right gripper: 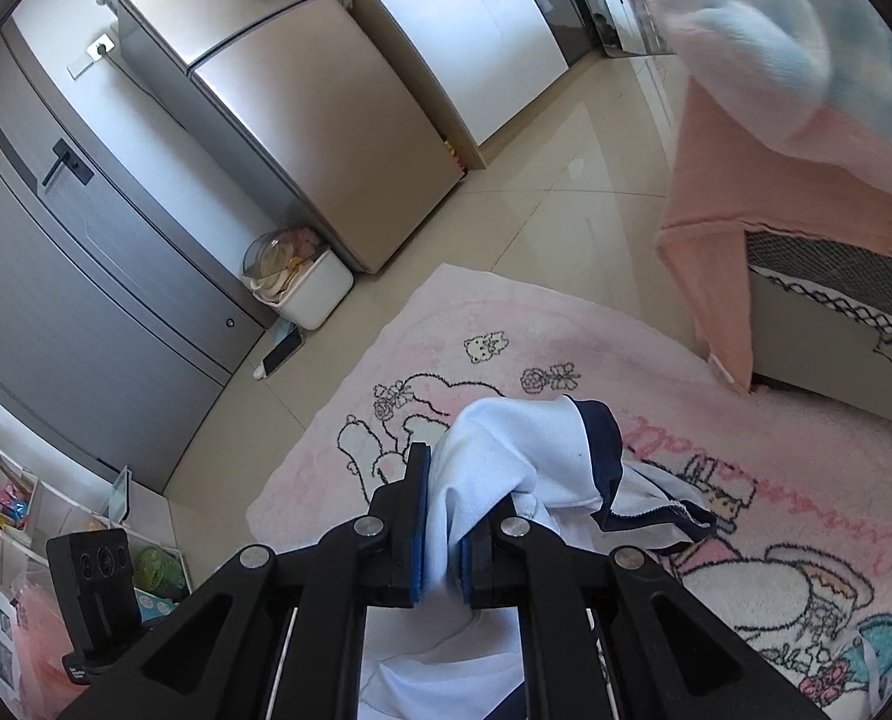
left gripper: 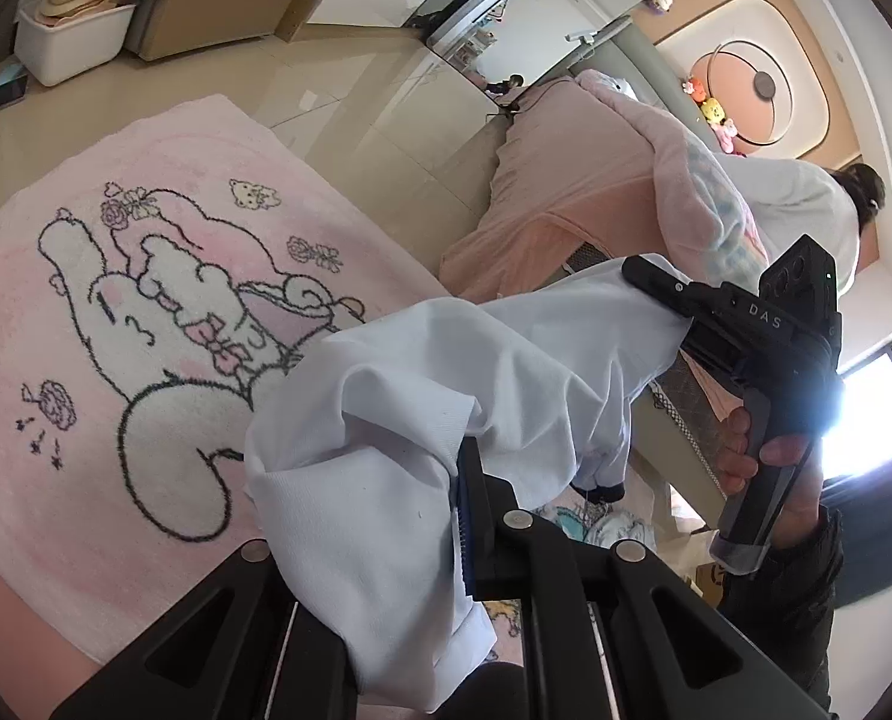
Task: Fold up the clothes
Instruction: 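Lift the white shirt off the pile with both grippers and carry it away, then lower the held white shirt onto an open area of the rug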
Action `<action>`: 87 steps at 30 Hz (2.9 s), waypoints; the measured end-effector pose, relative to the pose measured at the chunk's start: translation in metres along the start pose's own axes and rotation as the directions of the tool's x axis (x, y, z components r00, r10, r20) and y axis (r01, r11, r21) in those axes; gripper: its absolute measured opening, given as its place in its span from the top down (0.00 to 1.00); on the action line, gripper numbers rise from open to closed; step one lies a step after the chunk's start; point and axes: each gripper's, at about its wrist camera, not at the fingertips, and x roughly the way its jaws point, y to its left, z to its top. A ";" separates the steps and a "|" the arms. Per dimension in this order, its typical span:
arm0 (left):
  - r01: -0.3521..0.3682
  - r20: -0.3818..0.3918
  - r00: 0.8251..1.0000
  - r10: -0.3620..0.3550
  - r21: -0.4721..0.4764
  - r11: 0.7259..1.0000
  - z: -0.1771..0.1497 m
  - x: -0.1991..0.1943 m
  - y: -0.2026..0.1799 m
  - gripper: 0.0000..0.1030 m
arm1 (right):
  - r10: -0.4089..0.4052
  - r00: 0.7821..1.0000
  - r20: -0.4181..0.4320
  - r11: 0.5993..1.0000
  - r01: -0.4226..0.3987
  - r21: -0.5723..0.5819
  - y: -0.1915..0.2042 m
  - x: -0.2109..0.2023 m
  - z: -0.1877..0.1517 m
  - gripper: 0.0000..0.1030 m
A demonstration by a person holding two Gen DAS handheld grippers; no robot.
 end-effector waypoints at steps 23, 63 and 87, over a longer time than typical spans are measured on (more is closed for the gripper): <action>-0.082 0.081 0.993 0.082 0.000 0.997 0.053 -0.040 0.057 0.93 | 0.137 0.990 -0.015 0.990 -0.138 -0.043 0.059 0.097 0.073 0.95; -0.072 -0.342 0.938 0.055 -0.039 0.997 -0.062 0.139 0.086 0.93 | -0.085 0.935 -0.346 0.991 0.115 0.069 -0.098 0.217 -0.046 0.95; -0.210 -0.520 0.847 0.112 -0.133 0.969 -0.115 0.215 0.121 0.91 | -0.162 0.862 -0.481 0.964 0.242 0.109 -0.162 0.268 -0.112 0.92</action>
